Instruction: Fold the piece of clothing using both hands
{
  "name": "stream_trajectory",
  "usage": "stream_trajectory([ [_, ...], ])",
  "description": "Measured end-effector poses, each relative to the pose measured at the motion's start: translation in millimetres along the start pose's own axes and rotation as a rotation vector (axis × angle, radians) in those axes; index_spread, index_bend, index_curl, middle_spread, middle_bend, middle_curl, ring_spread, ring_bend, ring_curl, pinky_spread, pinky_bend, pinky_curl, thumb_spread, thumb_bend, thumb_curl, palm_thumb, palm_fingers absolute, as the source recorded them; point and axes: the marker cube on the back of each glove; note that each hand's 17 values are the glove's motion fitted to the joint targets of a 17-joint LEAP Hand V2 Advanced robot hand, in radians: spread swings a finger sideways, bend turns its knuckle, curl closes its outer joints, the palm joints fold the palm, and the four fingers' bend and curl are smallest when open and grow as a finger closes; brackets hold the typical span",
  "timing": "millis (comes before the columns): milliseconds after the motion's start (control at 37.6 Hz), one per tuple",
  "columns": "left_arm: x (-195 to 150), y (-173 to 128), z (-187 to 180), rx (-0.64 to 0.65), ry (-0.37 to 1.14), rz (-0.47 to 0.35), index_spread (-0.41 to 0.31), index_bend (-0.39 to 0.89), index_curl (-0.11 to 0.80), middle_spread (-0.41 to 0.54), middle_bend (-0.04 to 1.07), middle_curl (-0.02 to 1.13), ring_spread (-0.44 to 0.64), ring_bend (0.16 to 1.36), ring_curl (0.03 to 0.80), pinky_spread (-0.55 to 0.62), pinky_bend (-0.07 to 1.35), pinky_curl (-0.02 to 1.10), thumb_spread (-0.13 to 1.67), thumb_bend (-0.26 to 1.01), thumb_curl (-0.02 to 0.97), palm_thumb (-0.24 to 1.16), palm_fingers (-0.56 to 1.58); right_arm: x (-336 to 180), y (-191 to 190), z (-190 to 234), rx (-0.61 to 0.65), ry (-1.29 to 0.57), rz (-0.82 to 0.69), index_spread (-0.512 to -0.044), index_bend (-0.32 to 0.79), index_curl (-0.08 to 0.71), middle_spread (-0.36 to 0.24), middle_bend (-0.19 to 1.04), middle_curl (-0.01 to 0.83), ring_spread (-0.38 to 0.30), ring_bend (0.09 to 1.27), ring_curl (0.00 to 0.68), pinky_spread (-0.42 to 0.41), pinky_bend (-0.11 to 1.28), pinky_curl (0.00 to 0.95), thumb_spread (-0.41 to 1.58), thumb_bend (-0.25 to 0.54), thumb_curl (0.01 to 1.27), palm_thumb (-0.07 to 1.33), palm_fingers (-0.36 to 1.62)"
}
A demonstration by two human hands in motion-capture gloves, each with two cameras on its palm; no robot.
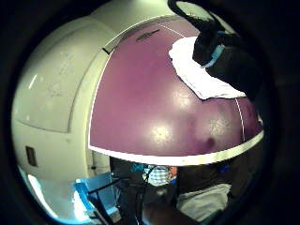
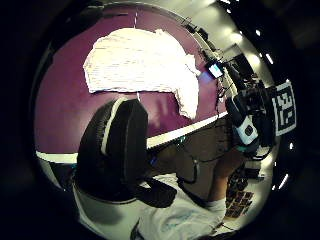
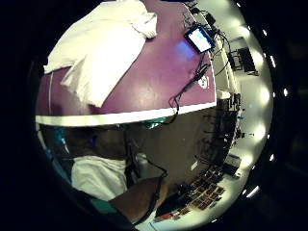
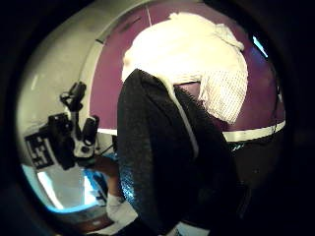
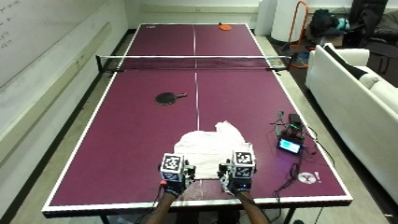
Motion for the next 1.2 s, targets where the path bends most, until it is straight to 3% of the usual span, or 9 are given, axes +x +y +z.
stream_trajectory([
  [80, 0.3, 1.1, -1.3, -0.009, 0.005, 0.007, -0.068, 0.12, 0.057, -0.025, 0.20, 0.10, 0.06, 0.51, 0.150, 0.10, 0.45, 0.15, 0.59, 0.10, 0.043, 0.17, 0.60, -1.2, 3.0, -3.4, -0.001, 0.002, 0.002, -0.243, 0.17, 0.076, -0.029, 0.22, 0.078, 0.072, 0.23, 0.054, 0.151, 0.35, 0.104, 0.60, 0.152, 0.04, 0.24, 0.24],
  [186, -1.5, 0.6, -0.1, -0.013, -0.003, 0.017, -0.086, 0.12, 0.093, -0.032, 0.19, 0.16, 0.07, 0.54, 0.210, 0.13, 0.47, 0.21, 0.81, 0.10, 0.068, 0.19, 0.56, -2.4, 3.6, -5.9, 0.005, 0.008, 0.005, -0.307, 0.17, 0.120, -0.037, 0.23, 0.118, 0.096, 0.24, 0.086, 0.193, 0.36, 0.148, 0.83, 0.156, 0.06, 0.26, 0.22],
  [426, 7.0, 4.2, -7.2, -0.013, 0.015, 0.028, -0.103, 0.12, 0.148, -0.030, 0.19, 0.23, 0.10, 0.56, 0.251, 0.16, 0.48, 0.27, 1.07, 0.07, 0.115, 0.19, 0.52, -3.5, 4.9, -7.0, -0.023, 0.028, -0.010, -0.371, 0.16, 0.177, -0.040, 0.22, 0.180, 0.123, 0.25, 0.127, 0.238, 0.36, 0.203, 1.10, 0.129, 0.10, 0.27, 0.19],
  [612, 7.3, -5.3, 9.7, -0.013, -0.033, 0.035, -0.108, 0.12, 0.175, -0.029, 0.18, 0.26, 0.10, 0.57, 0.268, 0.16, 0.49, 0.29, 1.15, 0.04, 0.145, 0.20, 0.50, 4.9, 4.8, -0.2, -0.071, 0.071, -0.002, -0.376, 0.12, 0.192, -0.037, 0.21, 0.216, 0.136, 0.26, 0.154, 0.250, 0.40, 0.241, 1.18, 0.084, 0.12, 0.25, 0.16],
  [931, 10.6, -47.5, 84.1, -0.091, -0.086, 0.020, -0.069, 0.10, 0.194, -0.025, 0.17, 0.29, 0.11, 0.59, 0.293, 0.16, 0.53, 0.34, 1.20, 0.04, 0.204, 0.28, 0.44, 29.8, -36.9, 68.0, -0.105, 0.055, 0.044, -0.348, 0.09, 0.164, -0.010, 0.22, 0.265, 0.148, 0.34, 0.202, 0.252, 0.50, 0.303, 1.13, 0.032, 0.18, 0.31, 0.07],
  [1091, 20.9, -13.0, 53.2, -0.331, -0.089, 0.052, -0.042, 0.09, 0.191, -0.022, 0.17, 0.29, 0.11, 0.62, 0.304, 0.15, 0.56, 0.36, 1.20, 0.01, 0.224, 0.30, 0.40, 16.0, -4.8, 59.0, -0.300, -0.039, -0.015, -0.337, 0.09, 0.158, 0.003, 0.21, 0.278, 0.145, 0.38, 0.222, 0.241, 0.54, 0.322, 1.11, -0.003, 0.20, 0.32, 0.04],
  [1198, 23.2, -6.6, 52.1, -0.399, -0.063, 0.095, -0.071, 0.15, 0.211, -0.090, 0.19, 0.31, 0.06, 0.61, 0.303, 0.13, 0.53, 0.35, 1.19, 0.00, 0.239, 0.33, 0.45, 29.7, -16.2, 64.7, -0.249, -0.006, 0.035, -0.326, 0.05, 0.134, 0.001, 0.16, 0.266, 0.081, 0.53, 0.259, 0.208, 0.63, 0.341, 1.07, -0.030, 0.21, 0.30, 0.15],
])
